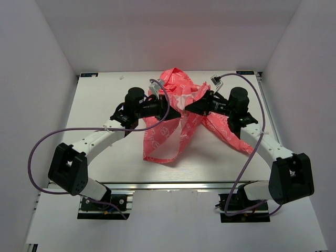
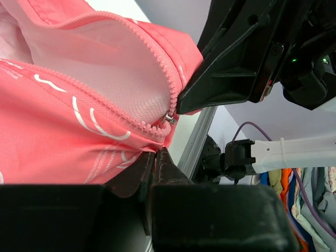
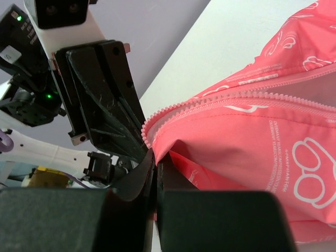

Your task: Zip up the jacket

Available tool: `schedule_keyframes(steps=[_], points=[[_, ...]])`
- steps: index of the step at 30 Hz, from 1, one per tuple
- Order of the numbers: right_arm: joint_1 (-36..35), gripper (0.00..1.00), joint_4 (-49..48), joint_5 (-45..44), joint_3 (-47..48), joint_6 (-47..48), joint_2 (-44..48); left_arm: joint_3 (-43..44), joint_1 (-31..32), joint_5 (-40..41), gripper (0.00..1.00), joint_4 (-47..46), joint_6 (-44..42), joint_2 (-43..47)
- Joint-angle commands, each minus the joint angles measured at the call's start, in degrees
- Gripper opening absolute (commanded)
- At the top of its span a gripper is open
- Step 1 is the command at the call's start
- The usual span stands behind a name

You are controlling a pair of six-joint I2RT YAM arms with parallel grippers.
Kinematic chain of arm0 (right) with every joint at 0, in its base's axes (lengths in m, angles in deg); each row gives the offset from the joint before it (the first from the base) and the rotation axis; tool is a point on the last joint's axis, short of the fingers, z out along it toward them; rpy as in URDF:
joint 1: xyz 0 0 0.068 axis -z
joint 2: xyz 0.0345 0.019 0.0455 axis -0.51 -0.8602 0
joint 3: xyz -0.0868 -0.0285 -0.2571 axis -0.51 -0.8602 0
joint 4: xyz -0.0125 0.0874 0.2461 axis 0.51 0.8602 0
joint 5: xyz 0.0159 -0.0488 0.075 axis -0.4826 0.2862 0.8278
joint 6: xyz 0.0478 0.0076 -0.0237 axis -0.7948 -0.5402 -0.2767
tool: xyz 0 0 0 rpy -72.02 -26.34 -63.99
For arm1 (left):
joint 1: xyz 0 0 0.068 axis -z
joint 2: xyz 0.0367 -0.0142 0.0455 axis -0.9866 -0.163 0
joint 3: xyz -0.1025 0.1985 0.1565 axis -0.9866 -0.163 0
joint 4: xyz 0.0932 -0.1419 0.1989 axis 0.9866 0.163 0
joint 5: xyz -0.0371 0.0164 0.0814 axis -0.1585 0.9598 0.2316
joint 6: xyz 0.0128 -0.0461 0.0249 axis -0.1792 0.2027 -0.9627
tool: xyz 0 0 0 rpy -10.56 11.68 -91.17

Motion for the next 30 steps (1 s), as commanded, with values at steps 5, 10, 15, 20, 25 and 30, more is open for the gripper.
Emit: schedule_keyframes(steps=[5,10,15,20,25,30], points=[[-0.29,0.0,3.09,2.75,-1.58,4.16,3.56,-0.66,0.79,-0.63,0.48,-2.6,3.35,0.14],[-1.08,0.0,0.81,4.95,-2.64,1.88,2.51,-1.36,0.62,-1.51,0.56,-5.14,4.94,-0.74],[-1.25,0.0,1.42,3.37,-2.72,1.79,2.77,-2.94,-0.17,-2.3,0.5,-9.08,6.87,-0.92],[-1.25,0.0,1.33,1.88,-2.99,0.38,2.33,-4.87,-0.88,-4.93,0.28,-14.54,10.55,-1.44],[-1.17,0.0,0.54,1.35,-3.08,-0.67,1.36,-8.83,-1.93,-6.69,0.37,-23.07,14.42,-0.92],[-1.25,0.0,-5.0,2.32,-4.31,-4.19,0.66,-9.62,-2.46,-8.18,0.4,-27.03,15.66,-1.09]])
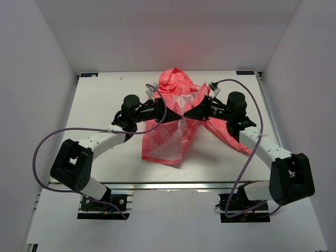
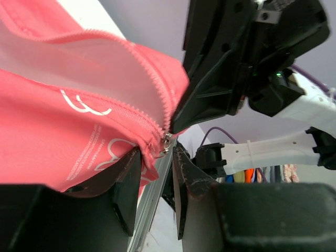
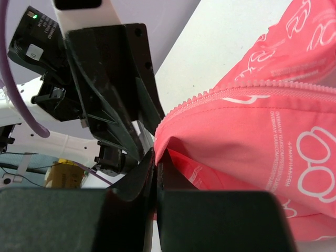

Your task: Zip up the jacket

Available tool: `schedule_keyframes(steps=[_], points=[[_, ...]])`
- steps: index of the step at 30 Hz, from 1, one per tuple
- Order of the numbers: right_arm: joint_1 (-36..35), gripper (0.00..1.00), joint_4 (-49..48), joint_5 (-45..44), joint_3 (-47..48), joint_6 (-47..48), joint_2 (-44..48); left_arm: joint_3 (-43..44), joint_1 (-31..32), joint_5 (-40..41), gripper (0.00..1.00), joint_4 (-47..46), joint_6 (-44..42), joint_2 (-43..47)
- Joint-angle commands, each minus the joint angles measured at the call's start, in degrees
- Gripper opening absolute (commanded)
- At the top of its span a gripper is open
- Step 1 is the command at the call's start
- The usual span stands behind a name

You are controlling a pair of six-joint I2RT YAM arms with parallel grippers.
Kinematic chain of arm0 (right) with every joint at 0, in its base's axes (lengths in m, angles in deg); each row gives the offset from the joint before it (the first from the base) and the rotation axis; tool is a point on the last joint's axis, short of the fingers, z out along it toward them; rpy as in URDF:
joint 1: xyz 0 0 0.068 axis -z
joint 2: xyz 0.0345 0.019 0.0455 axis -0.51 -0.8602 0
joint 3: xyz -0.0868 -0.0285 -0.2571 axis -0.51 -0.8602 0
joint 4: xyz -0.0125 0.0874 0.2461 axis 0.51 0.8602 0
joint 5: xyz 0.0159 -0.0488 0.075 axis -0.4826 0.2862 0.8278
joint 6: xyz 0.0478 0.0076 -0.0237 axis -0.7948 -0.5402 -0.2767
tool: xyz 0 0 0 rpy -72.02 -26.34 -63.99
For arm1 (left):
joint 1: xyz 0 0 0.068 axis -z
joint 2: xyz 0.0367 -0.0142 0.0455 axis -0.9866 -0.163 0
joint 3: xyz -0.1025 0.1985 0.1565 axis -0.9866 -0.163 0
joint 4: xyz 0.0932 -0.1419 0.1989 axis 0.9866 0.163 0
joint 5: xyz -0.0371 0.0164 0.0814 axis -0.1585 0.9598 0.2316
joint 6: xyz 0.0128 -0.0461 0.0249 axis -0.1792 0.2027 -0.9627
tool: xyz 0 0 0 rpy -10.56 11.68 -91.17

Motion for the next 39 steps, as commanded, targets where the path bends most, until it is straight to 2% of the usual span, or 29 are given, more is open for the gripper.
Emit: schedule_keyframes(steps=[1,4,6,9,17,18,19,24,28,31,36,39], points=[[-0.29,0.0,-5.37,0.87,-0.4,-2.25,-0.54,0.02,-0.51,-3.14,0.41,-6.29,2.0,0.85],[-0.38,0.0,-5.46,0.87,-0.13,-2.24,-0.9,1.07,-0.51,-4.02,0.39,-6.56,1.92,0.06],[-0.55,0.0,-5.55,0.79,-0.13,-2.24,-1.16,1.42,-0.51,-4.55,0.29,-7.52,2.18,-0.73],[-0.47,0.0,-5.46,0.79,0.13,-2.25,-1.42,1.69,-0.51,-4.99,0.21,-7.7,2.36,-1.08],[-1.17,0.0,-4.23,0.87,0.84,-1.19,-1.6,3.09,-0.51,-4.28,0.18,-6.12,2.01,-1.87],[-1.17,0.0,-4.23,0.79,0.92,-1.19,-1.6,3.35,-0.51,-4.2,0.15,-5.86,2.01,-2.05],[-1.26,0.0,-4.23,0.52,0.92,-1.28,-1.69,3.53,-0.51,-4.37,0.01,-5.51,1.92,-2.48],[-1.26,0.0,-6.5,-2.89,1.8,-2.33,-1.25,6.07,-0.51,-2.71,0.0,3.53,-0.89,-2.14],[-1.26,0.0,-12.28,-4.75,2.59,-6.36,-2.12,10.02,-0.43,-0.95,0.0,21.16,-10.01,-0.47],[-1.0,0.0,-14.16,-3.61,4.17,-7.25,-4.06,11.09,-0.43,-1.56,0.0,28.48,-13.18,0.41],[-0.73,0.0,-15.48,-2.91,6.64,-7.34,-6.08,9.86,-0.34,-6.38,0.0,32.47,-14.08,-0.29],[-0.56,0.0,-13.46,-3.95,7.08,-6.2,-6.17,9.16,0.01,-6.57,0.0,33.61,-15.83,1.02]])
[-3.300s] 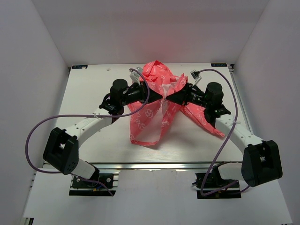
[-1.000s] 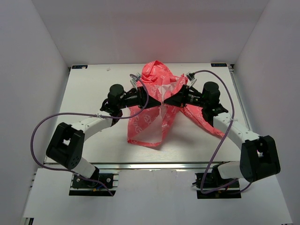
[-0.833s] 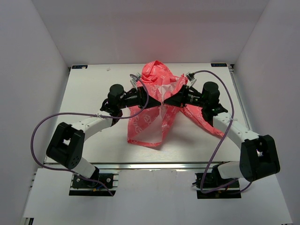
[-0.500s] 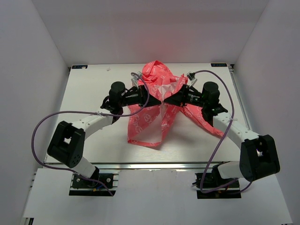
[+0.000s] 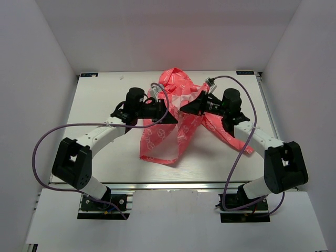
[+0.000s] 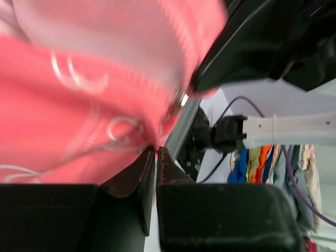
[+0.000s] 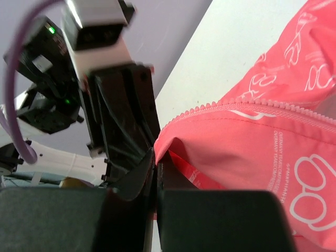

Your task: Zip up the jacket

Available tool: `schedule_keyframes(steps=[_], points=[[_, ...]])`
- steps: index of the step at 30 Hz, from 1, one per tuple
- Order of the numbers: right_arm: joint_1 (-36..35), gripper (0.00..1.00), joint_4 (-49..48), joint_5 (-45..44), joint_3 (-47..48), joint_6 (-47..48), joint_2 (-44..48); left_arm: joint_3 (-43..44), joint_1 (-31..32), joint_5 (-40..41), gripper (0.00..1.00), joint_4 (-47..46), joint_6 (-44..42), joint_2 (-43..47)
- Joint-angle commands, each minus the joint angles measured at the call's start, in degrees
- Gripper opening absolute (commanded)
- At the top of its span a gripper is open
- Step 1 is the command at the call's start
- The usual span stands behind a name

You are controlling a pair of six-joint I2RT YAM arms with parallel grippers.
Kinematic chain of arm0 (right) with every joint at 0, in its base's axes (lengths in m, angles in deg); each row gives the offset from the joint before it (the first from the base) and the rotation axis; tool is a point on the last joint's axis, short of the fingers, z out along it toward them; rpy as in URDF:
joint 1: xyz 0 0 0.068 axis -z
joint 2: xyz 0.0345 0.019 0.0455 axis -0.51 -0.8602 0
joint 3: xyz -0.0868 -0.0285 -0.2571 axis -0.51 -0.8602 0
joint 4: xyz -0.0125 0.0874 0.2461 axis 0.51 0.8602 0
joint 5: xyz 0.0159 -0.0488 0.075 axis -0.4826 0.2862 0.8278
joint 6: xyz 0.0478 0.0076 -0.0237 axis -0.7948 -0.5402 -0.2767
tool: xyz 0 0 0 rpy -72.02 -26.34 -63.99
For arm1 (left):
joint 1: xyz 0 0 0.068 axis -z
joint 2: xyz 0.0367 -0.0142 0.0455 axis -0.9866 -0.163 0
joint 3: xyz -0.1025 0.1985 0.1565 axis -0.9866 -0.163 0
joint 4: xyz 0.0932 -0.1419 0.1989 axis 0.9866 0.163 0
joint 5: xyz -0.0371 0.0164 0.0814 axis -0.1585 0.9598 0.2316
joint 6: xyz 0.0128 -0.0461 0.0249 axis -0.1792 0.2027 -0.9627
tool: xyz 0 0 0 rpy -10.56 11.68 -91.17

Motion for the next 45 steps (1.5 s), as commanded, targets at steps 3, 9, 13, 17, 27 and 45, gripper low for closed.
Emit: schedule_keyframes(steps=[3,9,13,17,27,45], points=[[0.19,0.0,-3.77,-2.71,4.74,1.23,0.89,-0.72,1.39,-2.67,0.0,7.94,-4.67,3.85],[0.1,0.0,-0.78,-1.23,5.01,3.26,1.24,-1.07,1.31,-1.44,0.0,7.41,-3.62,4.21],[0.19,0.0,1.59,-0.87,3.51,5.8,3.52,0.24,1.3,1.1,0.37,7.24,-2.57,4.12],[0.1,0.0,3.44,1.57,2.37,6.95,4.05,0.16,1.3,5.75,0.9,4.6,-0.73,4.99],[0.01,0.0,3.27,1.85,-0.89,5.98,6.16,-1.42,0.95,7.0,0.98,0.63,-0.1,6.32],[0.01,0.0,5.99,1.68,-0.89,6.51,6.96,-4.68,-0.01,2.17,0.93,-17.45,8.24,2.1]])
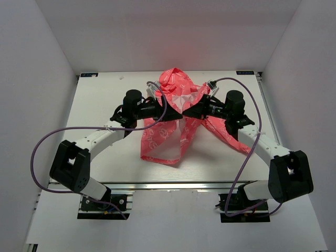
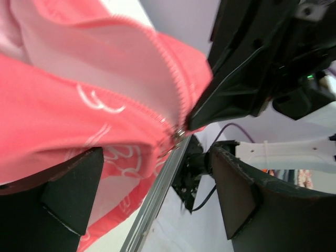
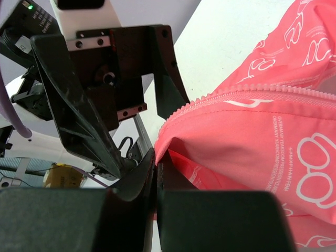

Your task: Zip up the jacket

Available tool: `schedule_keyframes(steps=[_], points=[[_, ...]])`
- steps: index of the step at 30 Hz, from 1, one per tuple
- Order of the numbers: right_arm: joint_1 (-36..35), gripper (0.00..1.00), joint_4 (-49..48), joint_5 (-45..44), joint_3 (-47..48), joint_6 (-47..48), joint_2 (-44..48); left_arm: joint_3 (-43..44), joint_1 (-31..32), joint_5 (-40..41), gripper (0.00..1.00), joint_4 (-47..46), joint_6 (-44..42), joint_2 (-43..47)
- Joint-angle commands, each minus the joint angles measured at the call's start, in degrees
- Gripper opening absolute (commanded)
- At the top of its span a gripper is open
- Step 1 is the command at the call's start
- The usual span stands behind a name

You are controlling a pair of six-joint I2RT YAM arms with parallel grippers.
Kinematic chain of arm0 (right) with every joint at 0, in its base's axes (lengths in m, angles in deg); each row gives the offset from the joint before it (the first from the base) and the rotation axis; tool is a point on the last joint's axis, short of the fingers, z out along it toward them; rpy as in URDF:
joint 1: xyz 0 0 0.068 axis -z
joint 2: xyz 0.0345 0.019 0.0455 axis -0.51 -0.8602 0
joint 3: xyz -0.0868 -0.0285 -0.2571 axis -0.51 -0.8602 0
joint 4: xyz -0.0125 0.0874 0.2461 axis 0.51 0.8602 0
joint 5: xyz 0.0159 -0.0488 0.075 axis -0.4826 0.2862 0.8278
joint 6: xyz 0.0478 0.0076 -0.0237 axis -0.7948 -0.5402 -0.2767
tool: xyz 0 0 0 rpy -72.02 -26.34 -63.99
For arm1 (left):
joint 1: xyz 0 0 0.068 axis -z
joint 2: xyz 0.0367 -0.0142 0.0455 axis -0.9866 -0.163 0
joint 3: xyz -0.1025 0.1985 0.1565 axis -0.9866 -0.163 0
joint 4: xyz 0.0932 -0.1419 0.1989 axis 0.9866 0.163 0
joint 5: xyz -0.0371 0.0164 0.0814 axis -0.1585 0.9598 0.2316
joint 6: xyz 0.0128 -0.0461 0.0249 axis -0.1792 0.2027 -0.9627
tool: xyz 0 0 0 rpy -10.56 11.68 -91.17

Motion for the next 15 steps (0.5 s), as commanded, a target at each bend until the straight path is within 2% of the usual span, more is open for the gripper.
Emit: schedule_keyframes(steps=[1,2,3,5,6,9,10,13,15], points=[[-0.05,0.0,-0.96,1.17,0.65,0.74,1.47,-0.22,-0.41,-2.78,0.9,-8.3,2.74,-0.68],[-0.05,0.0,-0.96,1.0,0.73,0.74,1.47,-0.22,-0.49,-3.21,0.85,-11.01,3.96,-1.12],[-0.05,0.0,-0.96,1.0,0.82,0.74,1.21,-0.22,-0.49,-4.35,0.76,-12.78,4.67,-1.9],[-0.05,0.0,-0.78,0.82,0.91,0.92,1.2,-0.13,-0.49,-5.32,0.68,-15.51,6.33,-2.87],[-0.05,0.0,-0.78,0.74,1.0,0.92,1.12,0.05,-0.49,-5.76,0.6,-17.17,6.69,-3.75],[0.03,0.0,-0.78,0.47,1.35,0.74,1.03,0.93,-0.49,-7.26,0.46,-17.8,6.78,-4.63],[-0.05,0.0,-0.69,0.21,1.35,0.92,1.03,1.1,-0.49,-7.96,0.37,-17.89,6.78,-4.81],[-0.05,0.0,-0.69,-0.58,1.44,0.74,0.85,0.93,-0.49,-8.49,0.24,-18.68,6.78,-4.55],[-0.05,0.0,-0.87,-1.11,1.44,0.48,0.68,0.75,-0.49,-8.49,0.21,-18.33,6.43,-4.37]])
